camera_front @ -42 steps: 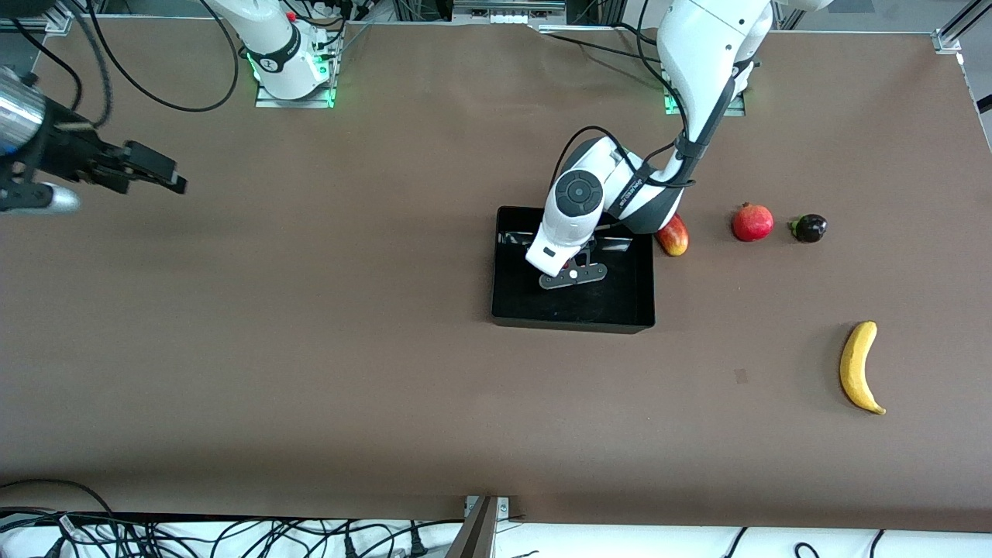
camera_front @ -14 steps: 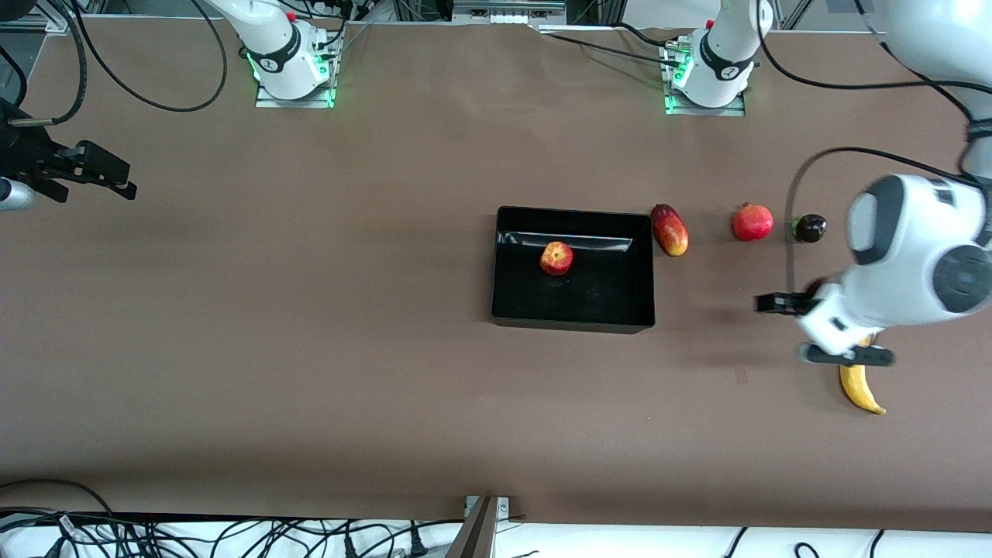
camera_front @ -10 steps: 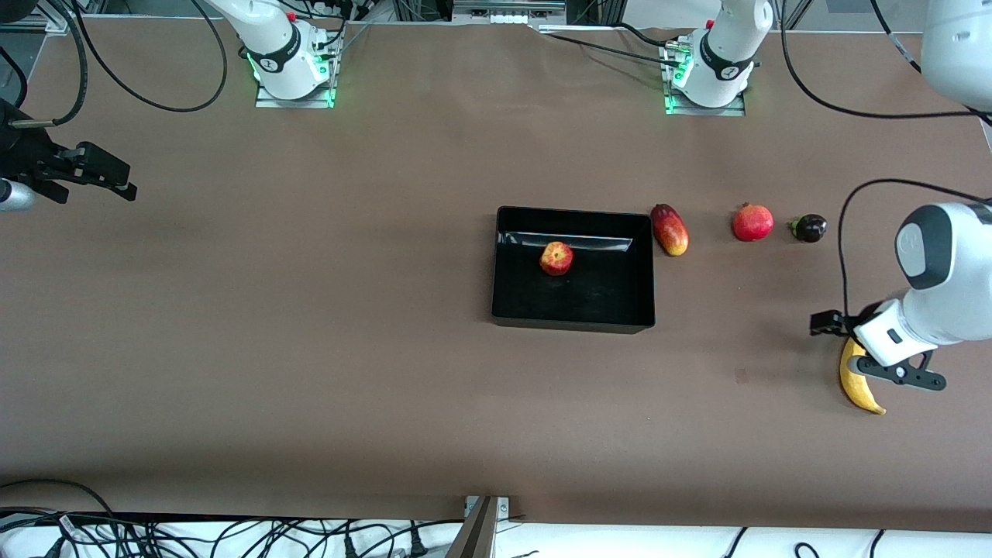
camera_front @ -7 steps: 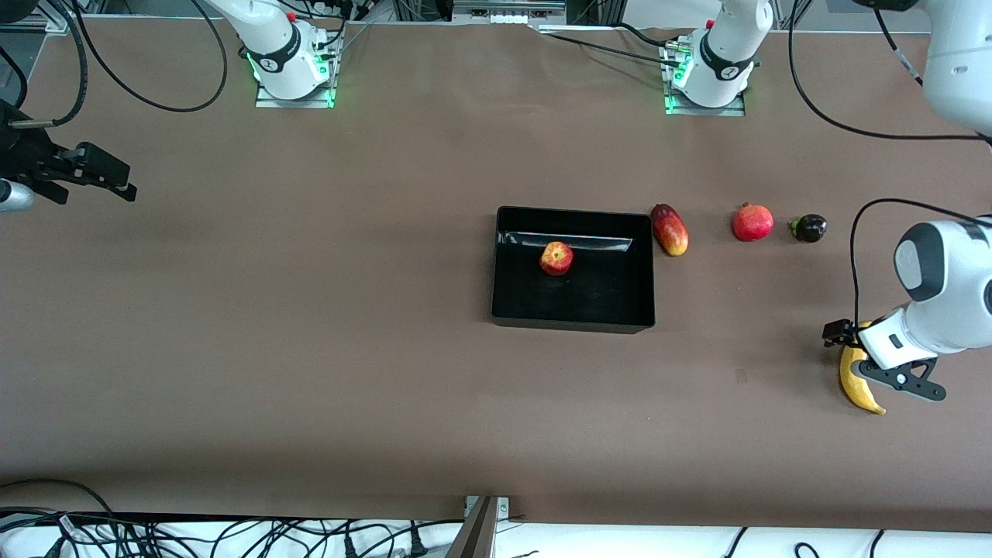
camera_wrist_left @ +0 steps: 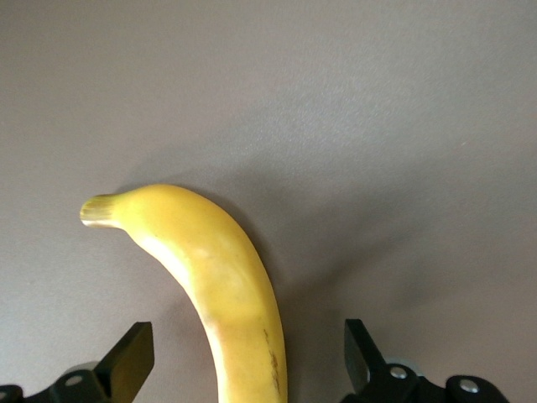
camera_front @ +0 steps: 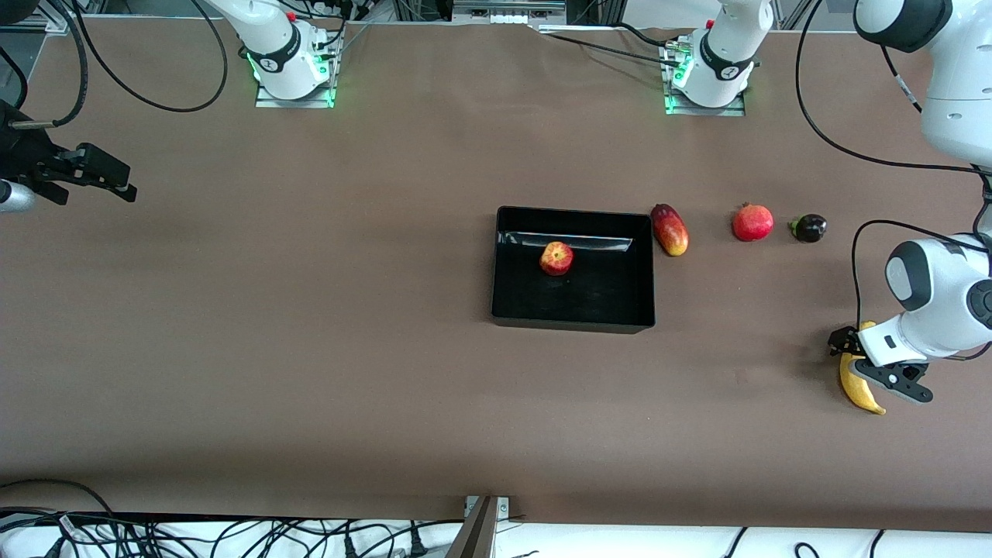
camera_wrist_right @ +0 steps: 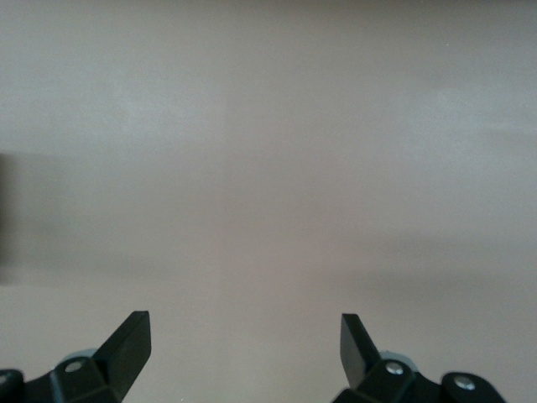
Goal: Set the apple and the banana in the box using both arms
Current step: 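Grasp the banana with the left gripper and lift it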
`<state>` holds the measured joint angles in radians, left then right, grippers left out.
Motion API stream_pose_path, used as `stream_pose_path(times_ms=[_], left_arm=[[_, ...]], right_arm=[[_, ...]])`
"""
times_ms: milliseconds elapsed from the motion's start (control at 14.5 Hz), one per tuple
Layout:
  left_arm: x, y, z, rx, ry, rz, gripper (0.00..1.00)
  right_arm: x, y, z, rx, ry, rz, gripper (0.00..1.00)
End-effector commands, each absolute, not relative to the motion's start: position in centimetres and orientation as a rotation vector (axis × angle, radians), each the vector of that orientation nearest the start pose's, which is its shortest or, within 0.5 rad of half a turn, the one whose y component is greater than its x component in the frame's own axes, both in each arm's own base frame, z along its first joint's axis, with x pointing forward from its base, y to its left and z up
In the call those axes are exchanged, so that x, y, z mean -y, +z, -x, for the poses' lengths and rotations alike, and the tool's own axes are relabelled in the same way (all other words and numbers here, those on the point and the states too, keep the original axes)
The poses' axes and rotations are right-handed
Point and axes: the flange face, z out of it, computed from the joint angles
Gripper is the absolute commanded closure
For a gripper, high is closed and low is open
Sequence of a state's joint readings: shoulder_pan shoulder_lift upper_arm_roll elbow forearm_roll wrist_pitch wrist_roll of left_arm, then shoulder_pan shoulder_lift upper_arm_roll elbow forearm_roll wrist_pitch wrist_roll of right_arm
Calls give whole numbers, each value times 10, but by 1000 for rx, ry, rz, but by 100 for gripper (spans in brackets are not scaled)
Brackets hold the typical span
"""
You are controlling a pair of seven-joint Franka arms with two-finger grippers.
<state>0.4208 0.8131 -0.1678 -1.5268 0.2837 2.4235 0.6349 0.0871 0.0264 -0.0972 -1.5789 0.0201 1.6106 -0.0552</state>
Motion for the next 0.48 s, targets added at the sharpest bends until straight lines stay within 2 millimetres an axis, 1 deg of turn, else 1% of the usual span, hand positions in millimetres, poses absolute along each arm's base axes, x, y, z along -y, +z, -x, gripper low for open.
stream_pose_path(times_ms=[0,69,138,207,276,345,414], left_arm=[[-207,170,-689,-817,-116,2894,12],[-208,167,-690,-806,-147,2890,36],[-212,166,-688,-796,-151,2888,72],[-219,164,-685,-790,-138,2884,100],[-219,163,-683,-792,-131,2885,100],[-219,166,-684,-780,-128,2888,100],[-216,176,-684,-762,-105,2903,100]], right_arm=[[4,615,-569,79,-29,3137,0],[4,615,-569,79,-29,3137,0],[4,615,-569,79,-29,3137,0],[4,615,-569,79,-29,3137,0],[4,615,-569,79,-29,3137,0],[4,615,-569,79,-29,3138,0],[4,615,-569,79,-29,3138,0]])
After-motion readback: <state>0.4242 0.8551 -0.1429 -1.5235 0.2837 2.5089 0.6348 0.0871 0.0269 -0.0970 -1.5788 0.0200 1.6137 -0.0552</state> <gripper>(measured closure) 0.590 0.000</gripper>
